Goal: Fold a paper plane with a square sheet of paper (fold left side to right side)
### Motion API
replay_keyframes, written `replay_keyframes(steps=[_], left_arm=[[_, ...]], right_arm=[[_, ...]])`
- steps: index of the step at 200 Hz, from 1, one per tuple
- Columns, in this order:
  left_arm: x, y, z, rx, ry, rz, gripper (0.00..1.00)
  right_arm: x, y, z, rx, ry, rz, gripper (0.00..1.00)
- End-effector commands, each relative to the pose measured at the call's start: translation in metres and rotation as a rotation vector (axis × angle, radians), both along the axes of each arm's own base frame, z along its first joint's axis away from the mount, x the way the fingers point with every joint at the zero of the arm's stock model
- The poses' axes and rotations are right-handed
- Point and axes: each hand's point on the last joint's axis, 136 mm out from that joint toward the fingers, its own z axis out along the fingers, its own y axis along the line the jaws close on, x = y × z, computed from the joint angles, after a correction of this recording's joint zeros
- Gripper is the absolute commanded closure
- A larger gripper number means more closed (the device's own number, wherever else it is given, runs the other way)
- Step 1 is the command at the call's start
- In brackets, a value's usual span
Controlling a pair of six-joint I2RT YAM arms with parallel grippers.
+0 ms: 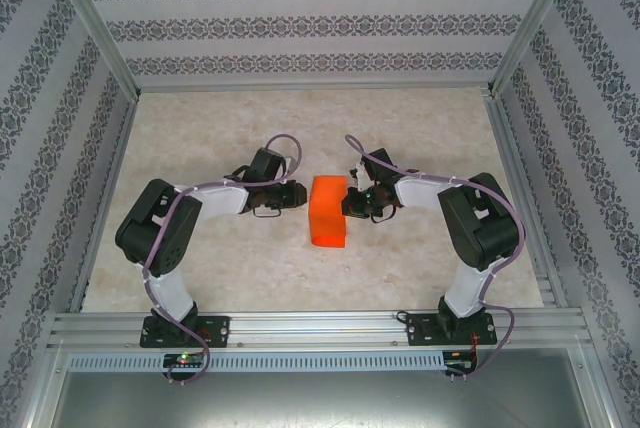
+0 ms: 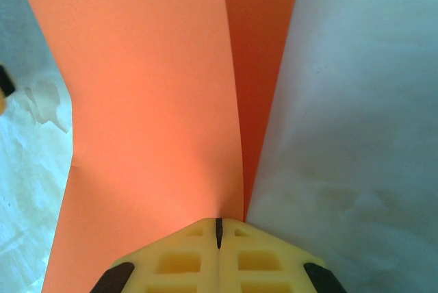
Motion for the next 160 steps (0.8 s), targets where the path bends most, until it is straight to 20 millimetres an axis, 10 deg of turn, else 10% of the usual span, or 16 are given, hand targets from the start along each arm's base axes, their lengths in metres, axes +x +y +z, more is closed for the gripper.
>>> replay_keyframes(steps=[1,73,160], left_arm=[[-0.001,-0.029,0.026,-0.061,-0.065,-0.062,0.73],[-0.009,-0.07,-0.001,-0.065,0.013,-0.142,0.73],[-0.031,-0.056,-0.039,0.059,0.1,-0.131,0.73]], right_arm=[[-0.032,-0.031,-0.042,-0.177,0.137,-0.011,1.0],[-0.032,-0.029,-0.041,-0.17,0.14,-0.008,1.0],[-0.019,-0.013,-0.02,-0.069,0.07,0.012,1.0]])
